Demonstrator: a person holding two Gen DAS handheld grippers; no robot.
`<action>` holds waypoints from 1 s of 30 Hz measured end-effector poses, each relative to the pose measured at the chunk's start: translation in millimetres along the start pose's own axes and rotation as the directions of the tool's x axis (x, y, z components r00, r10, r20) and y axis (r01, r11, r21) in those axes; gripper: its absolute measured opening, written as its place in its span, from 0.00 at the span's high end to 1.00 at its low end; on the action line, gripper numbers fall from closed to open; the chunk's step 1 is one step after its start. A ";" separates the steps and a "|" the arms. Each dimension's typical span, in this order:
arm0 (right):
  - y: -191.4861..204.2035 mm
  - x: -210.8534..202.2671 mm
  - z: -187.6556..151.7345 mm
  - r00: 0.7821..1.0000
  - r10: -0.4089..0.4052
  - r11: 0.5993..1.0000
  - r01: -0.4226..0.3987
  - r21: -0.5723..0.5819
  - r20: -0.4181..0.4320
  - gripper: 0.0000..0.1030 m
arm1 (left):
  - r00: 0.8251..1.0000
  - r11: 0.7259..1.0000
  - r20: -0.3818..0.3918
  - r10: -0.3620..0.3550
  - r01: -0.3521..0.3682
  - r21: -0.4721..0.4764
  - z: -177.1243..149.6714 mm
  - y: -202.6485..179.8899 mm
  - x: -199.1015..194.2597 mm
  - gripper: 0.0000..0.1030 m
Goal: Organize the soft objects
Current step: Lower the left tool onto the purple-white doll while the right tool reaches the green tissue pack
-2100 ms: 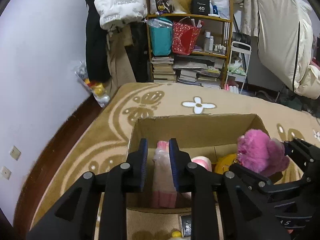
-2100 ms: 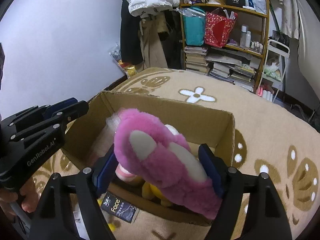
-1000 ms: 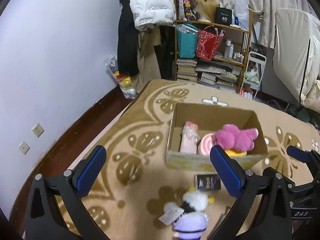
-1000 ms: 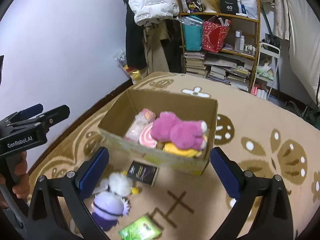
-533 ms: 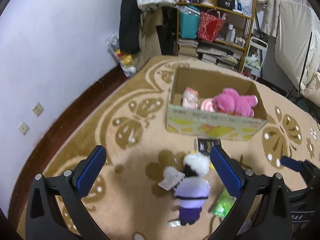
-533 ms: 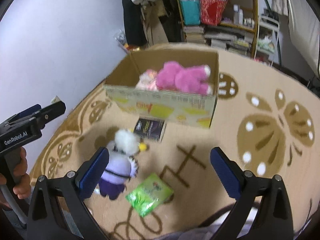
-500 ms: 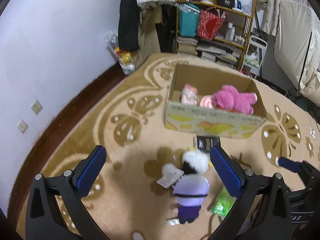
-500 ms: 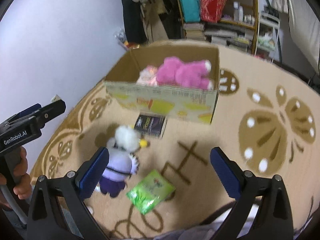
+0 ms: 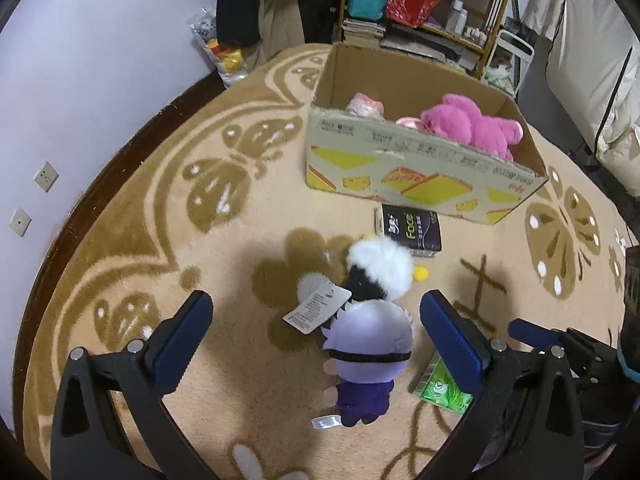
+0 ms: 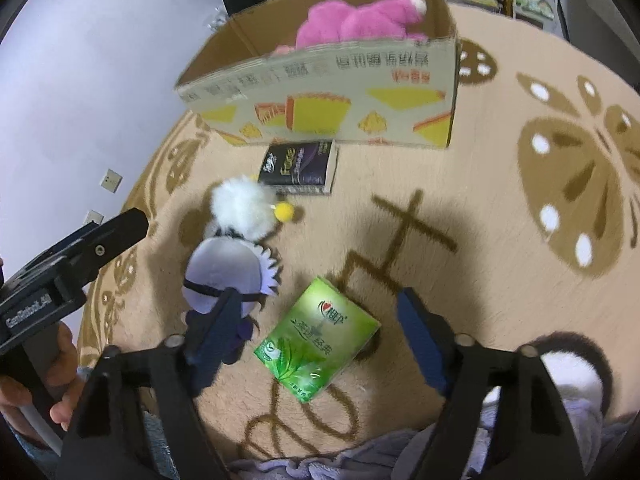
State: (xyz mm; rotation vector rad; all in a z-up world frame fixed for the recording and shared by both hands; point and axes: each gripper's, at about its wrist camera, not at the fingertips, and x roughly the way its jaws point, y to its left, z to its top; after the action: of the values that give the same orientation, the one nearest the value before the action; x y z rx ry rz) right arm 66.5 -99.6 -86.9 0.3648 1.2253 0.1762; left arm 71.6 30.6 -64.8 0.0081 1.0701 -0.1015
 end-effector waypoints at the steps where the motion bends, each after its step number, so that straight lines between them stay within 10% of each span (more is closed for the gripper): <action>1: 0.9 3.0 -0.4 1.000 0.002 1.000 -0.002 0.001 -0.005 0.21 | 1.000 1.000 -0.009 -0.001 0.001 0.003 -0.2 -1.0 2.6 0.01; 20: 10.9 49.5 -1.5 0.994 -0.043 0.999 0.044 0.007 -0.099 0.21 | 0.989 0.999 -0.149 0.009 -0.002 0.047 -8.9 -20.1 50.5 0.01; 30: 3.0 41.0 -3.8 0.987 -0.123 0.991 0.127 0.033 -0.105 0.05 | 0.981 0.997 -0.192 0.027 -0.013 0.072 -11.8 -25.3 61.2 0.01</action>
State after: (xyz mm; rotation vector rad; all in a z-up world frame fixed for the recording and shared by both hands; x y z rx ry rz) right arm 76.9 -82.7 -123.2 0.3149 1.3504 0.0631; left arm 88.2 1.3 -123.0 0.0936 1.2598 -0.1217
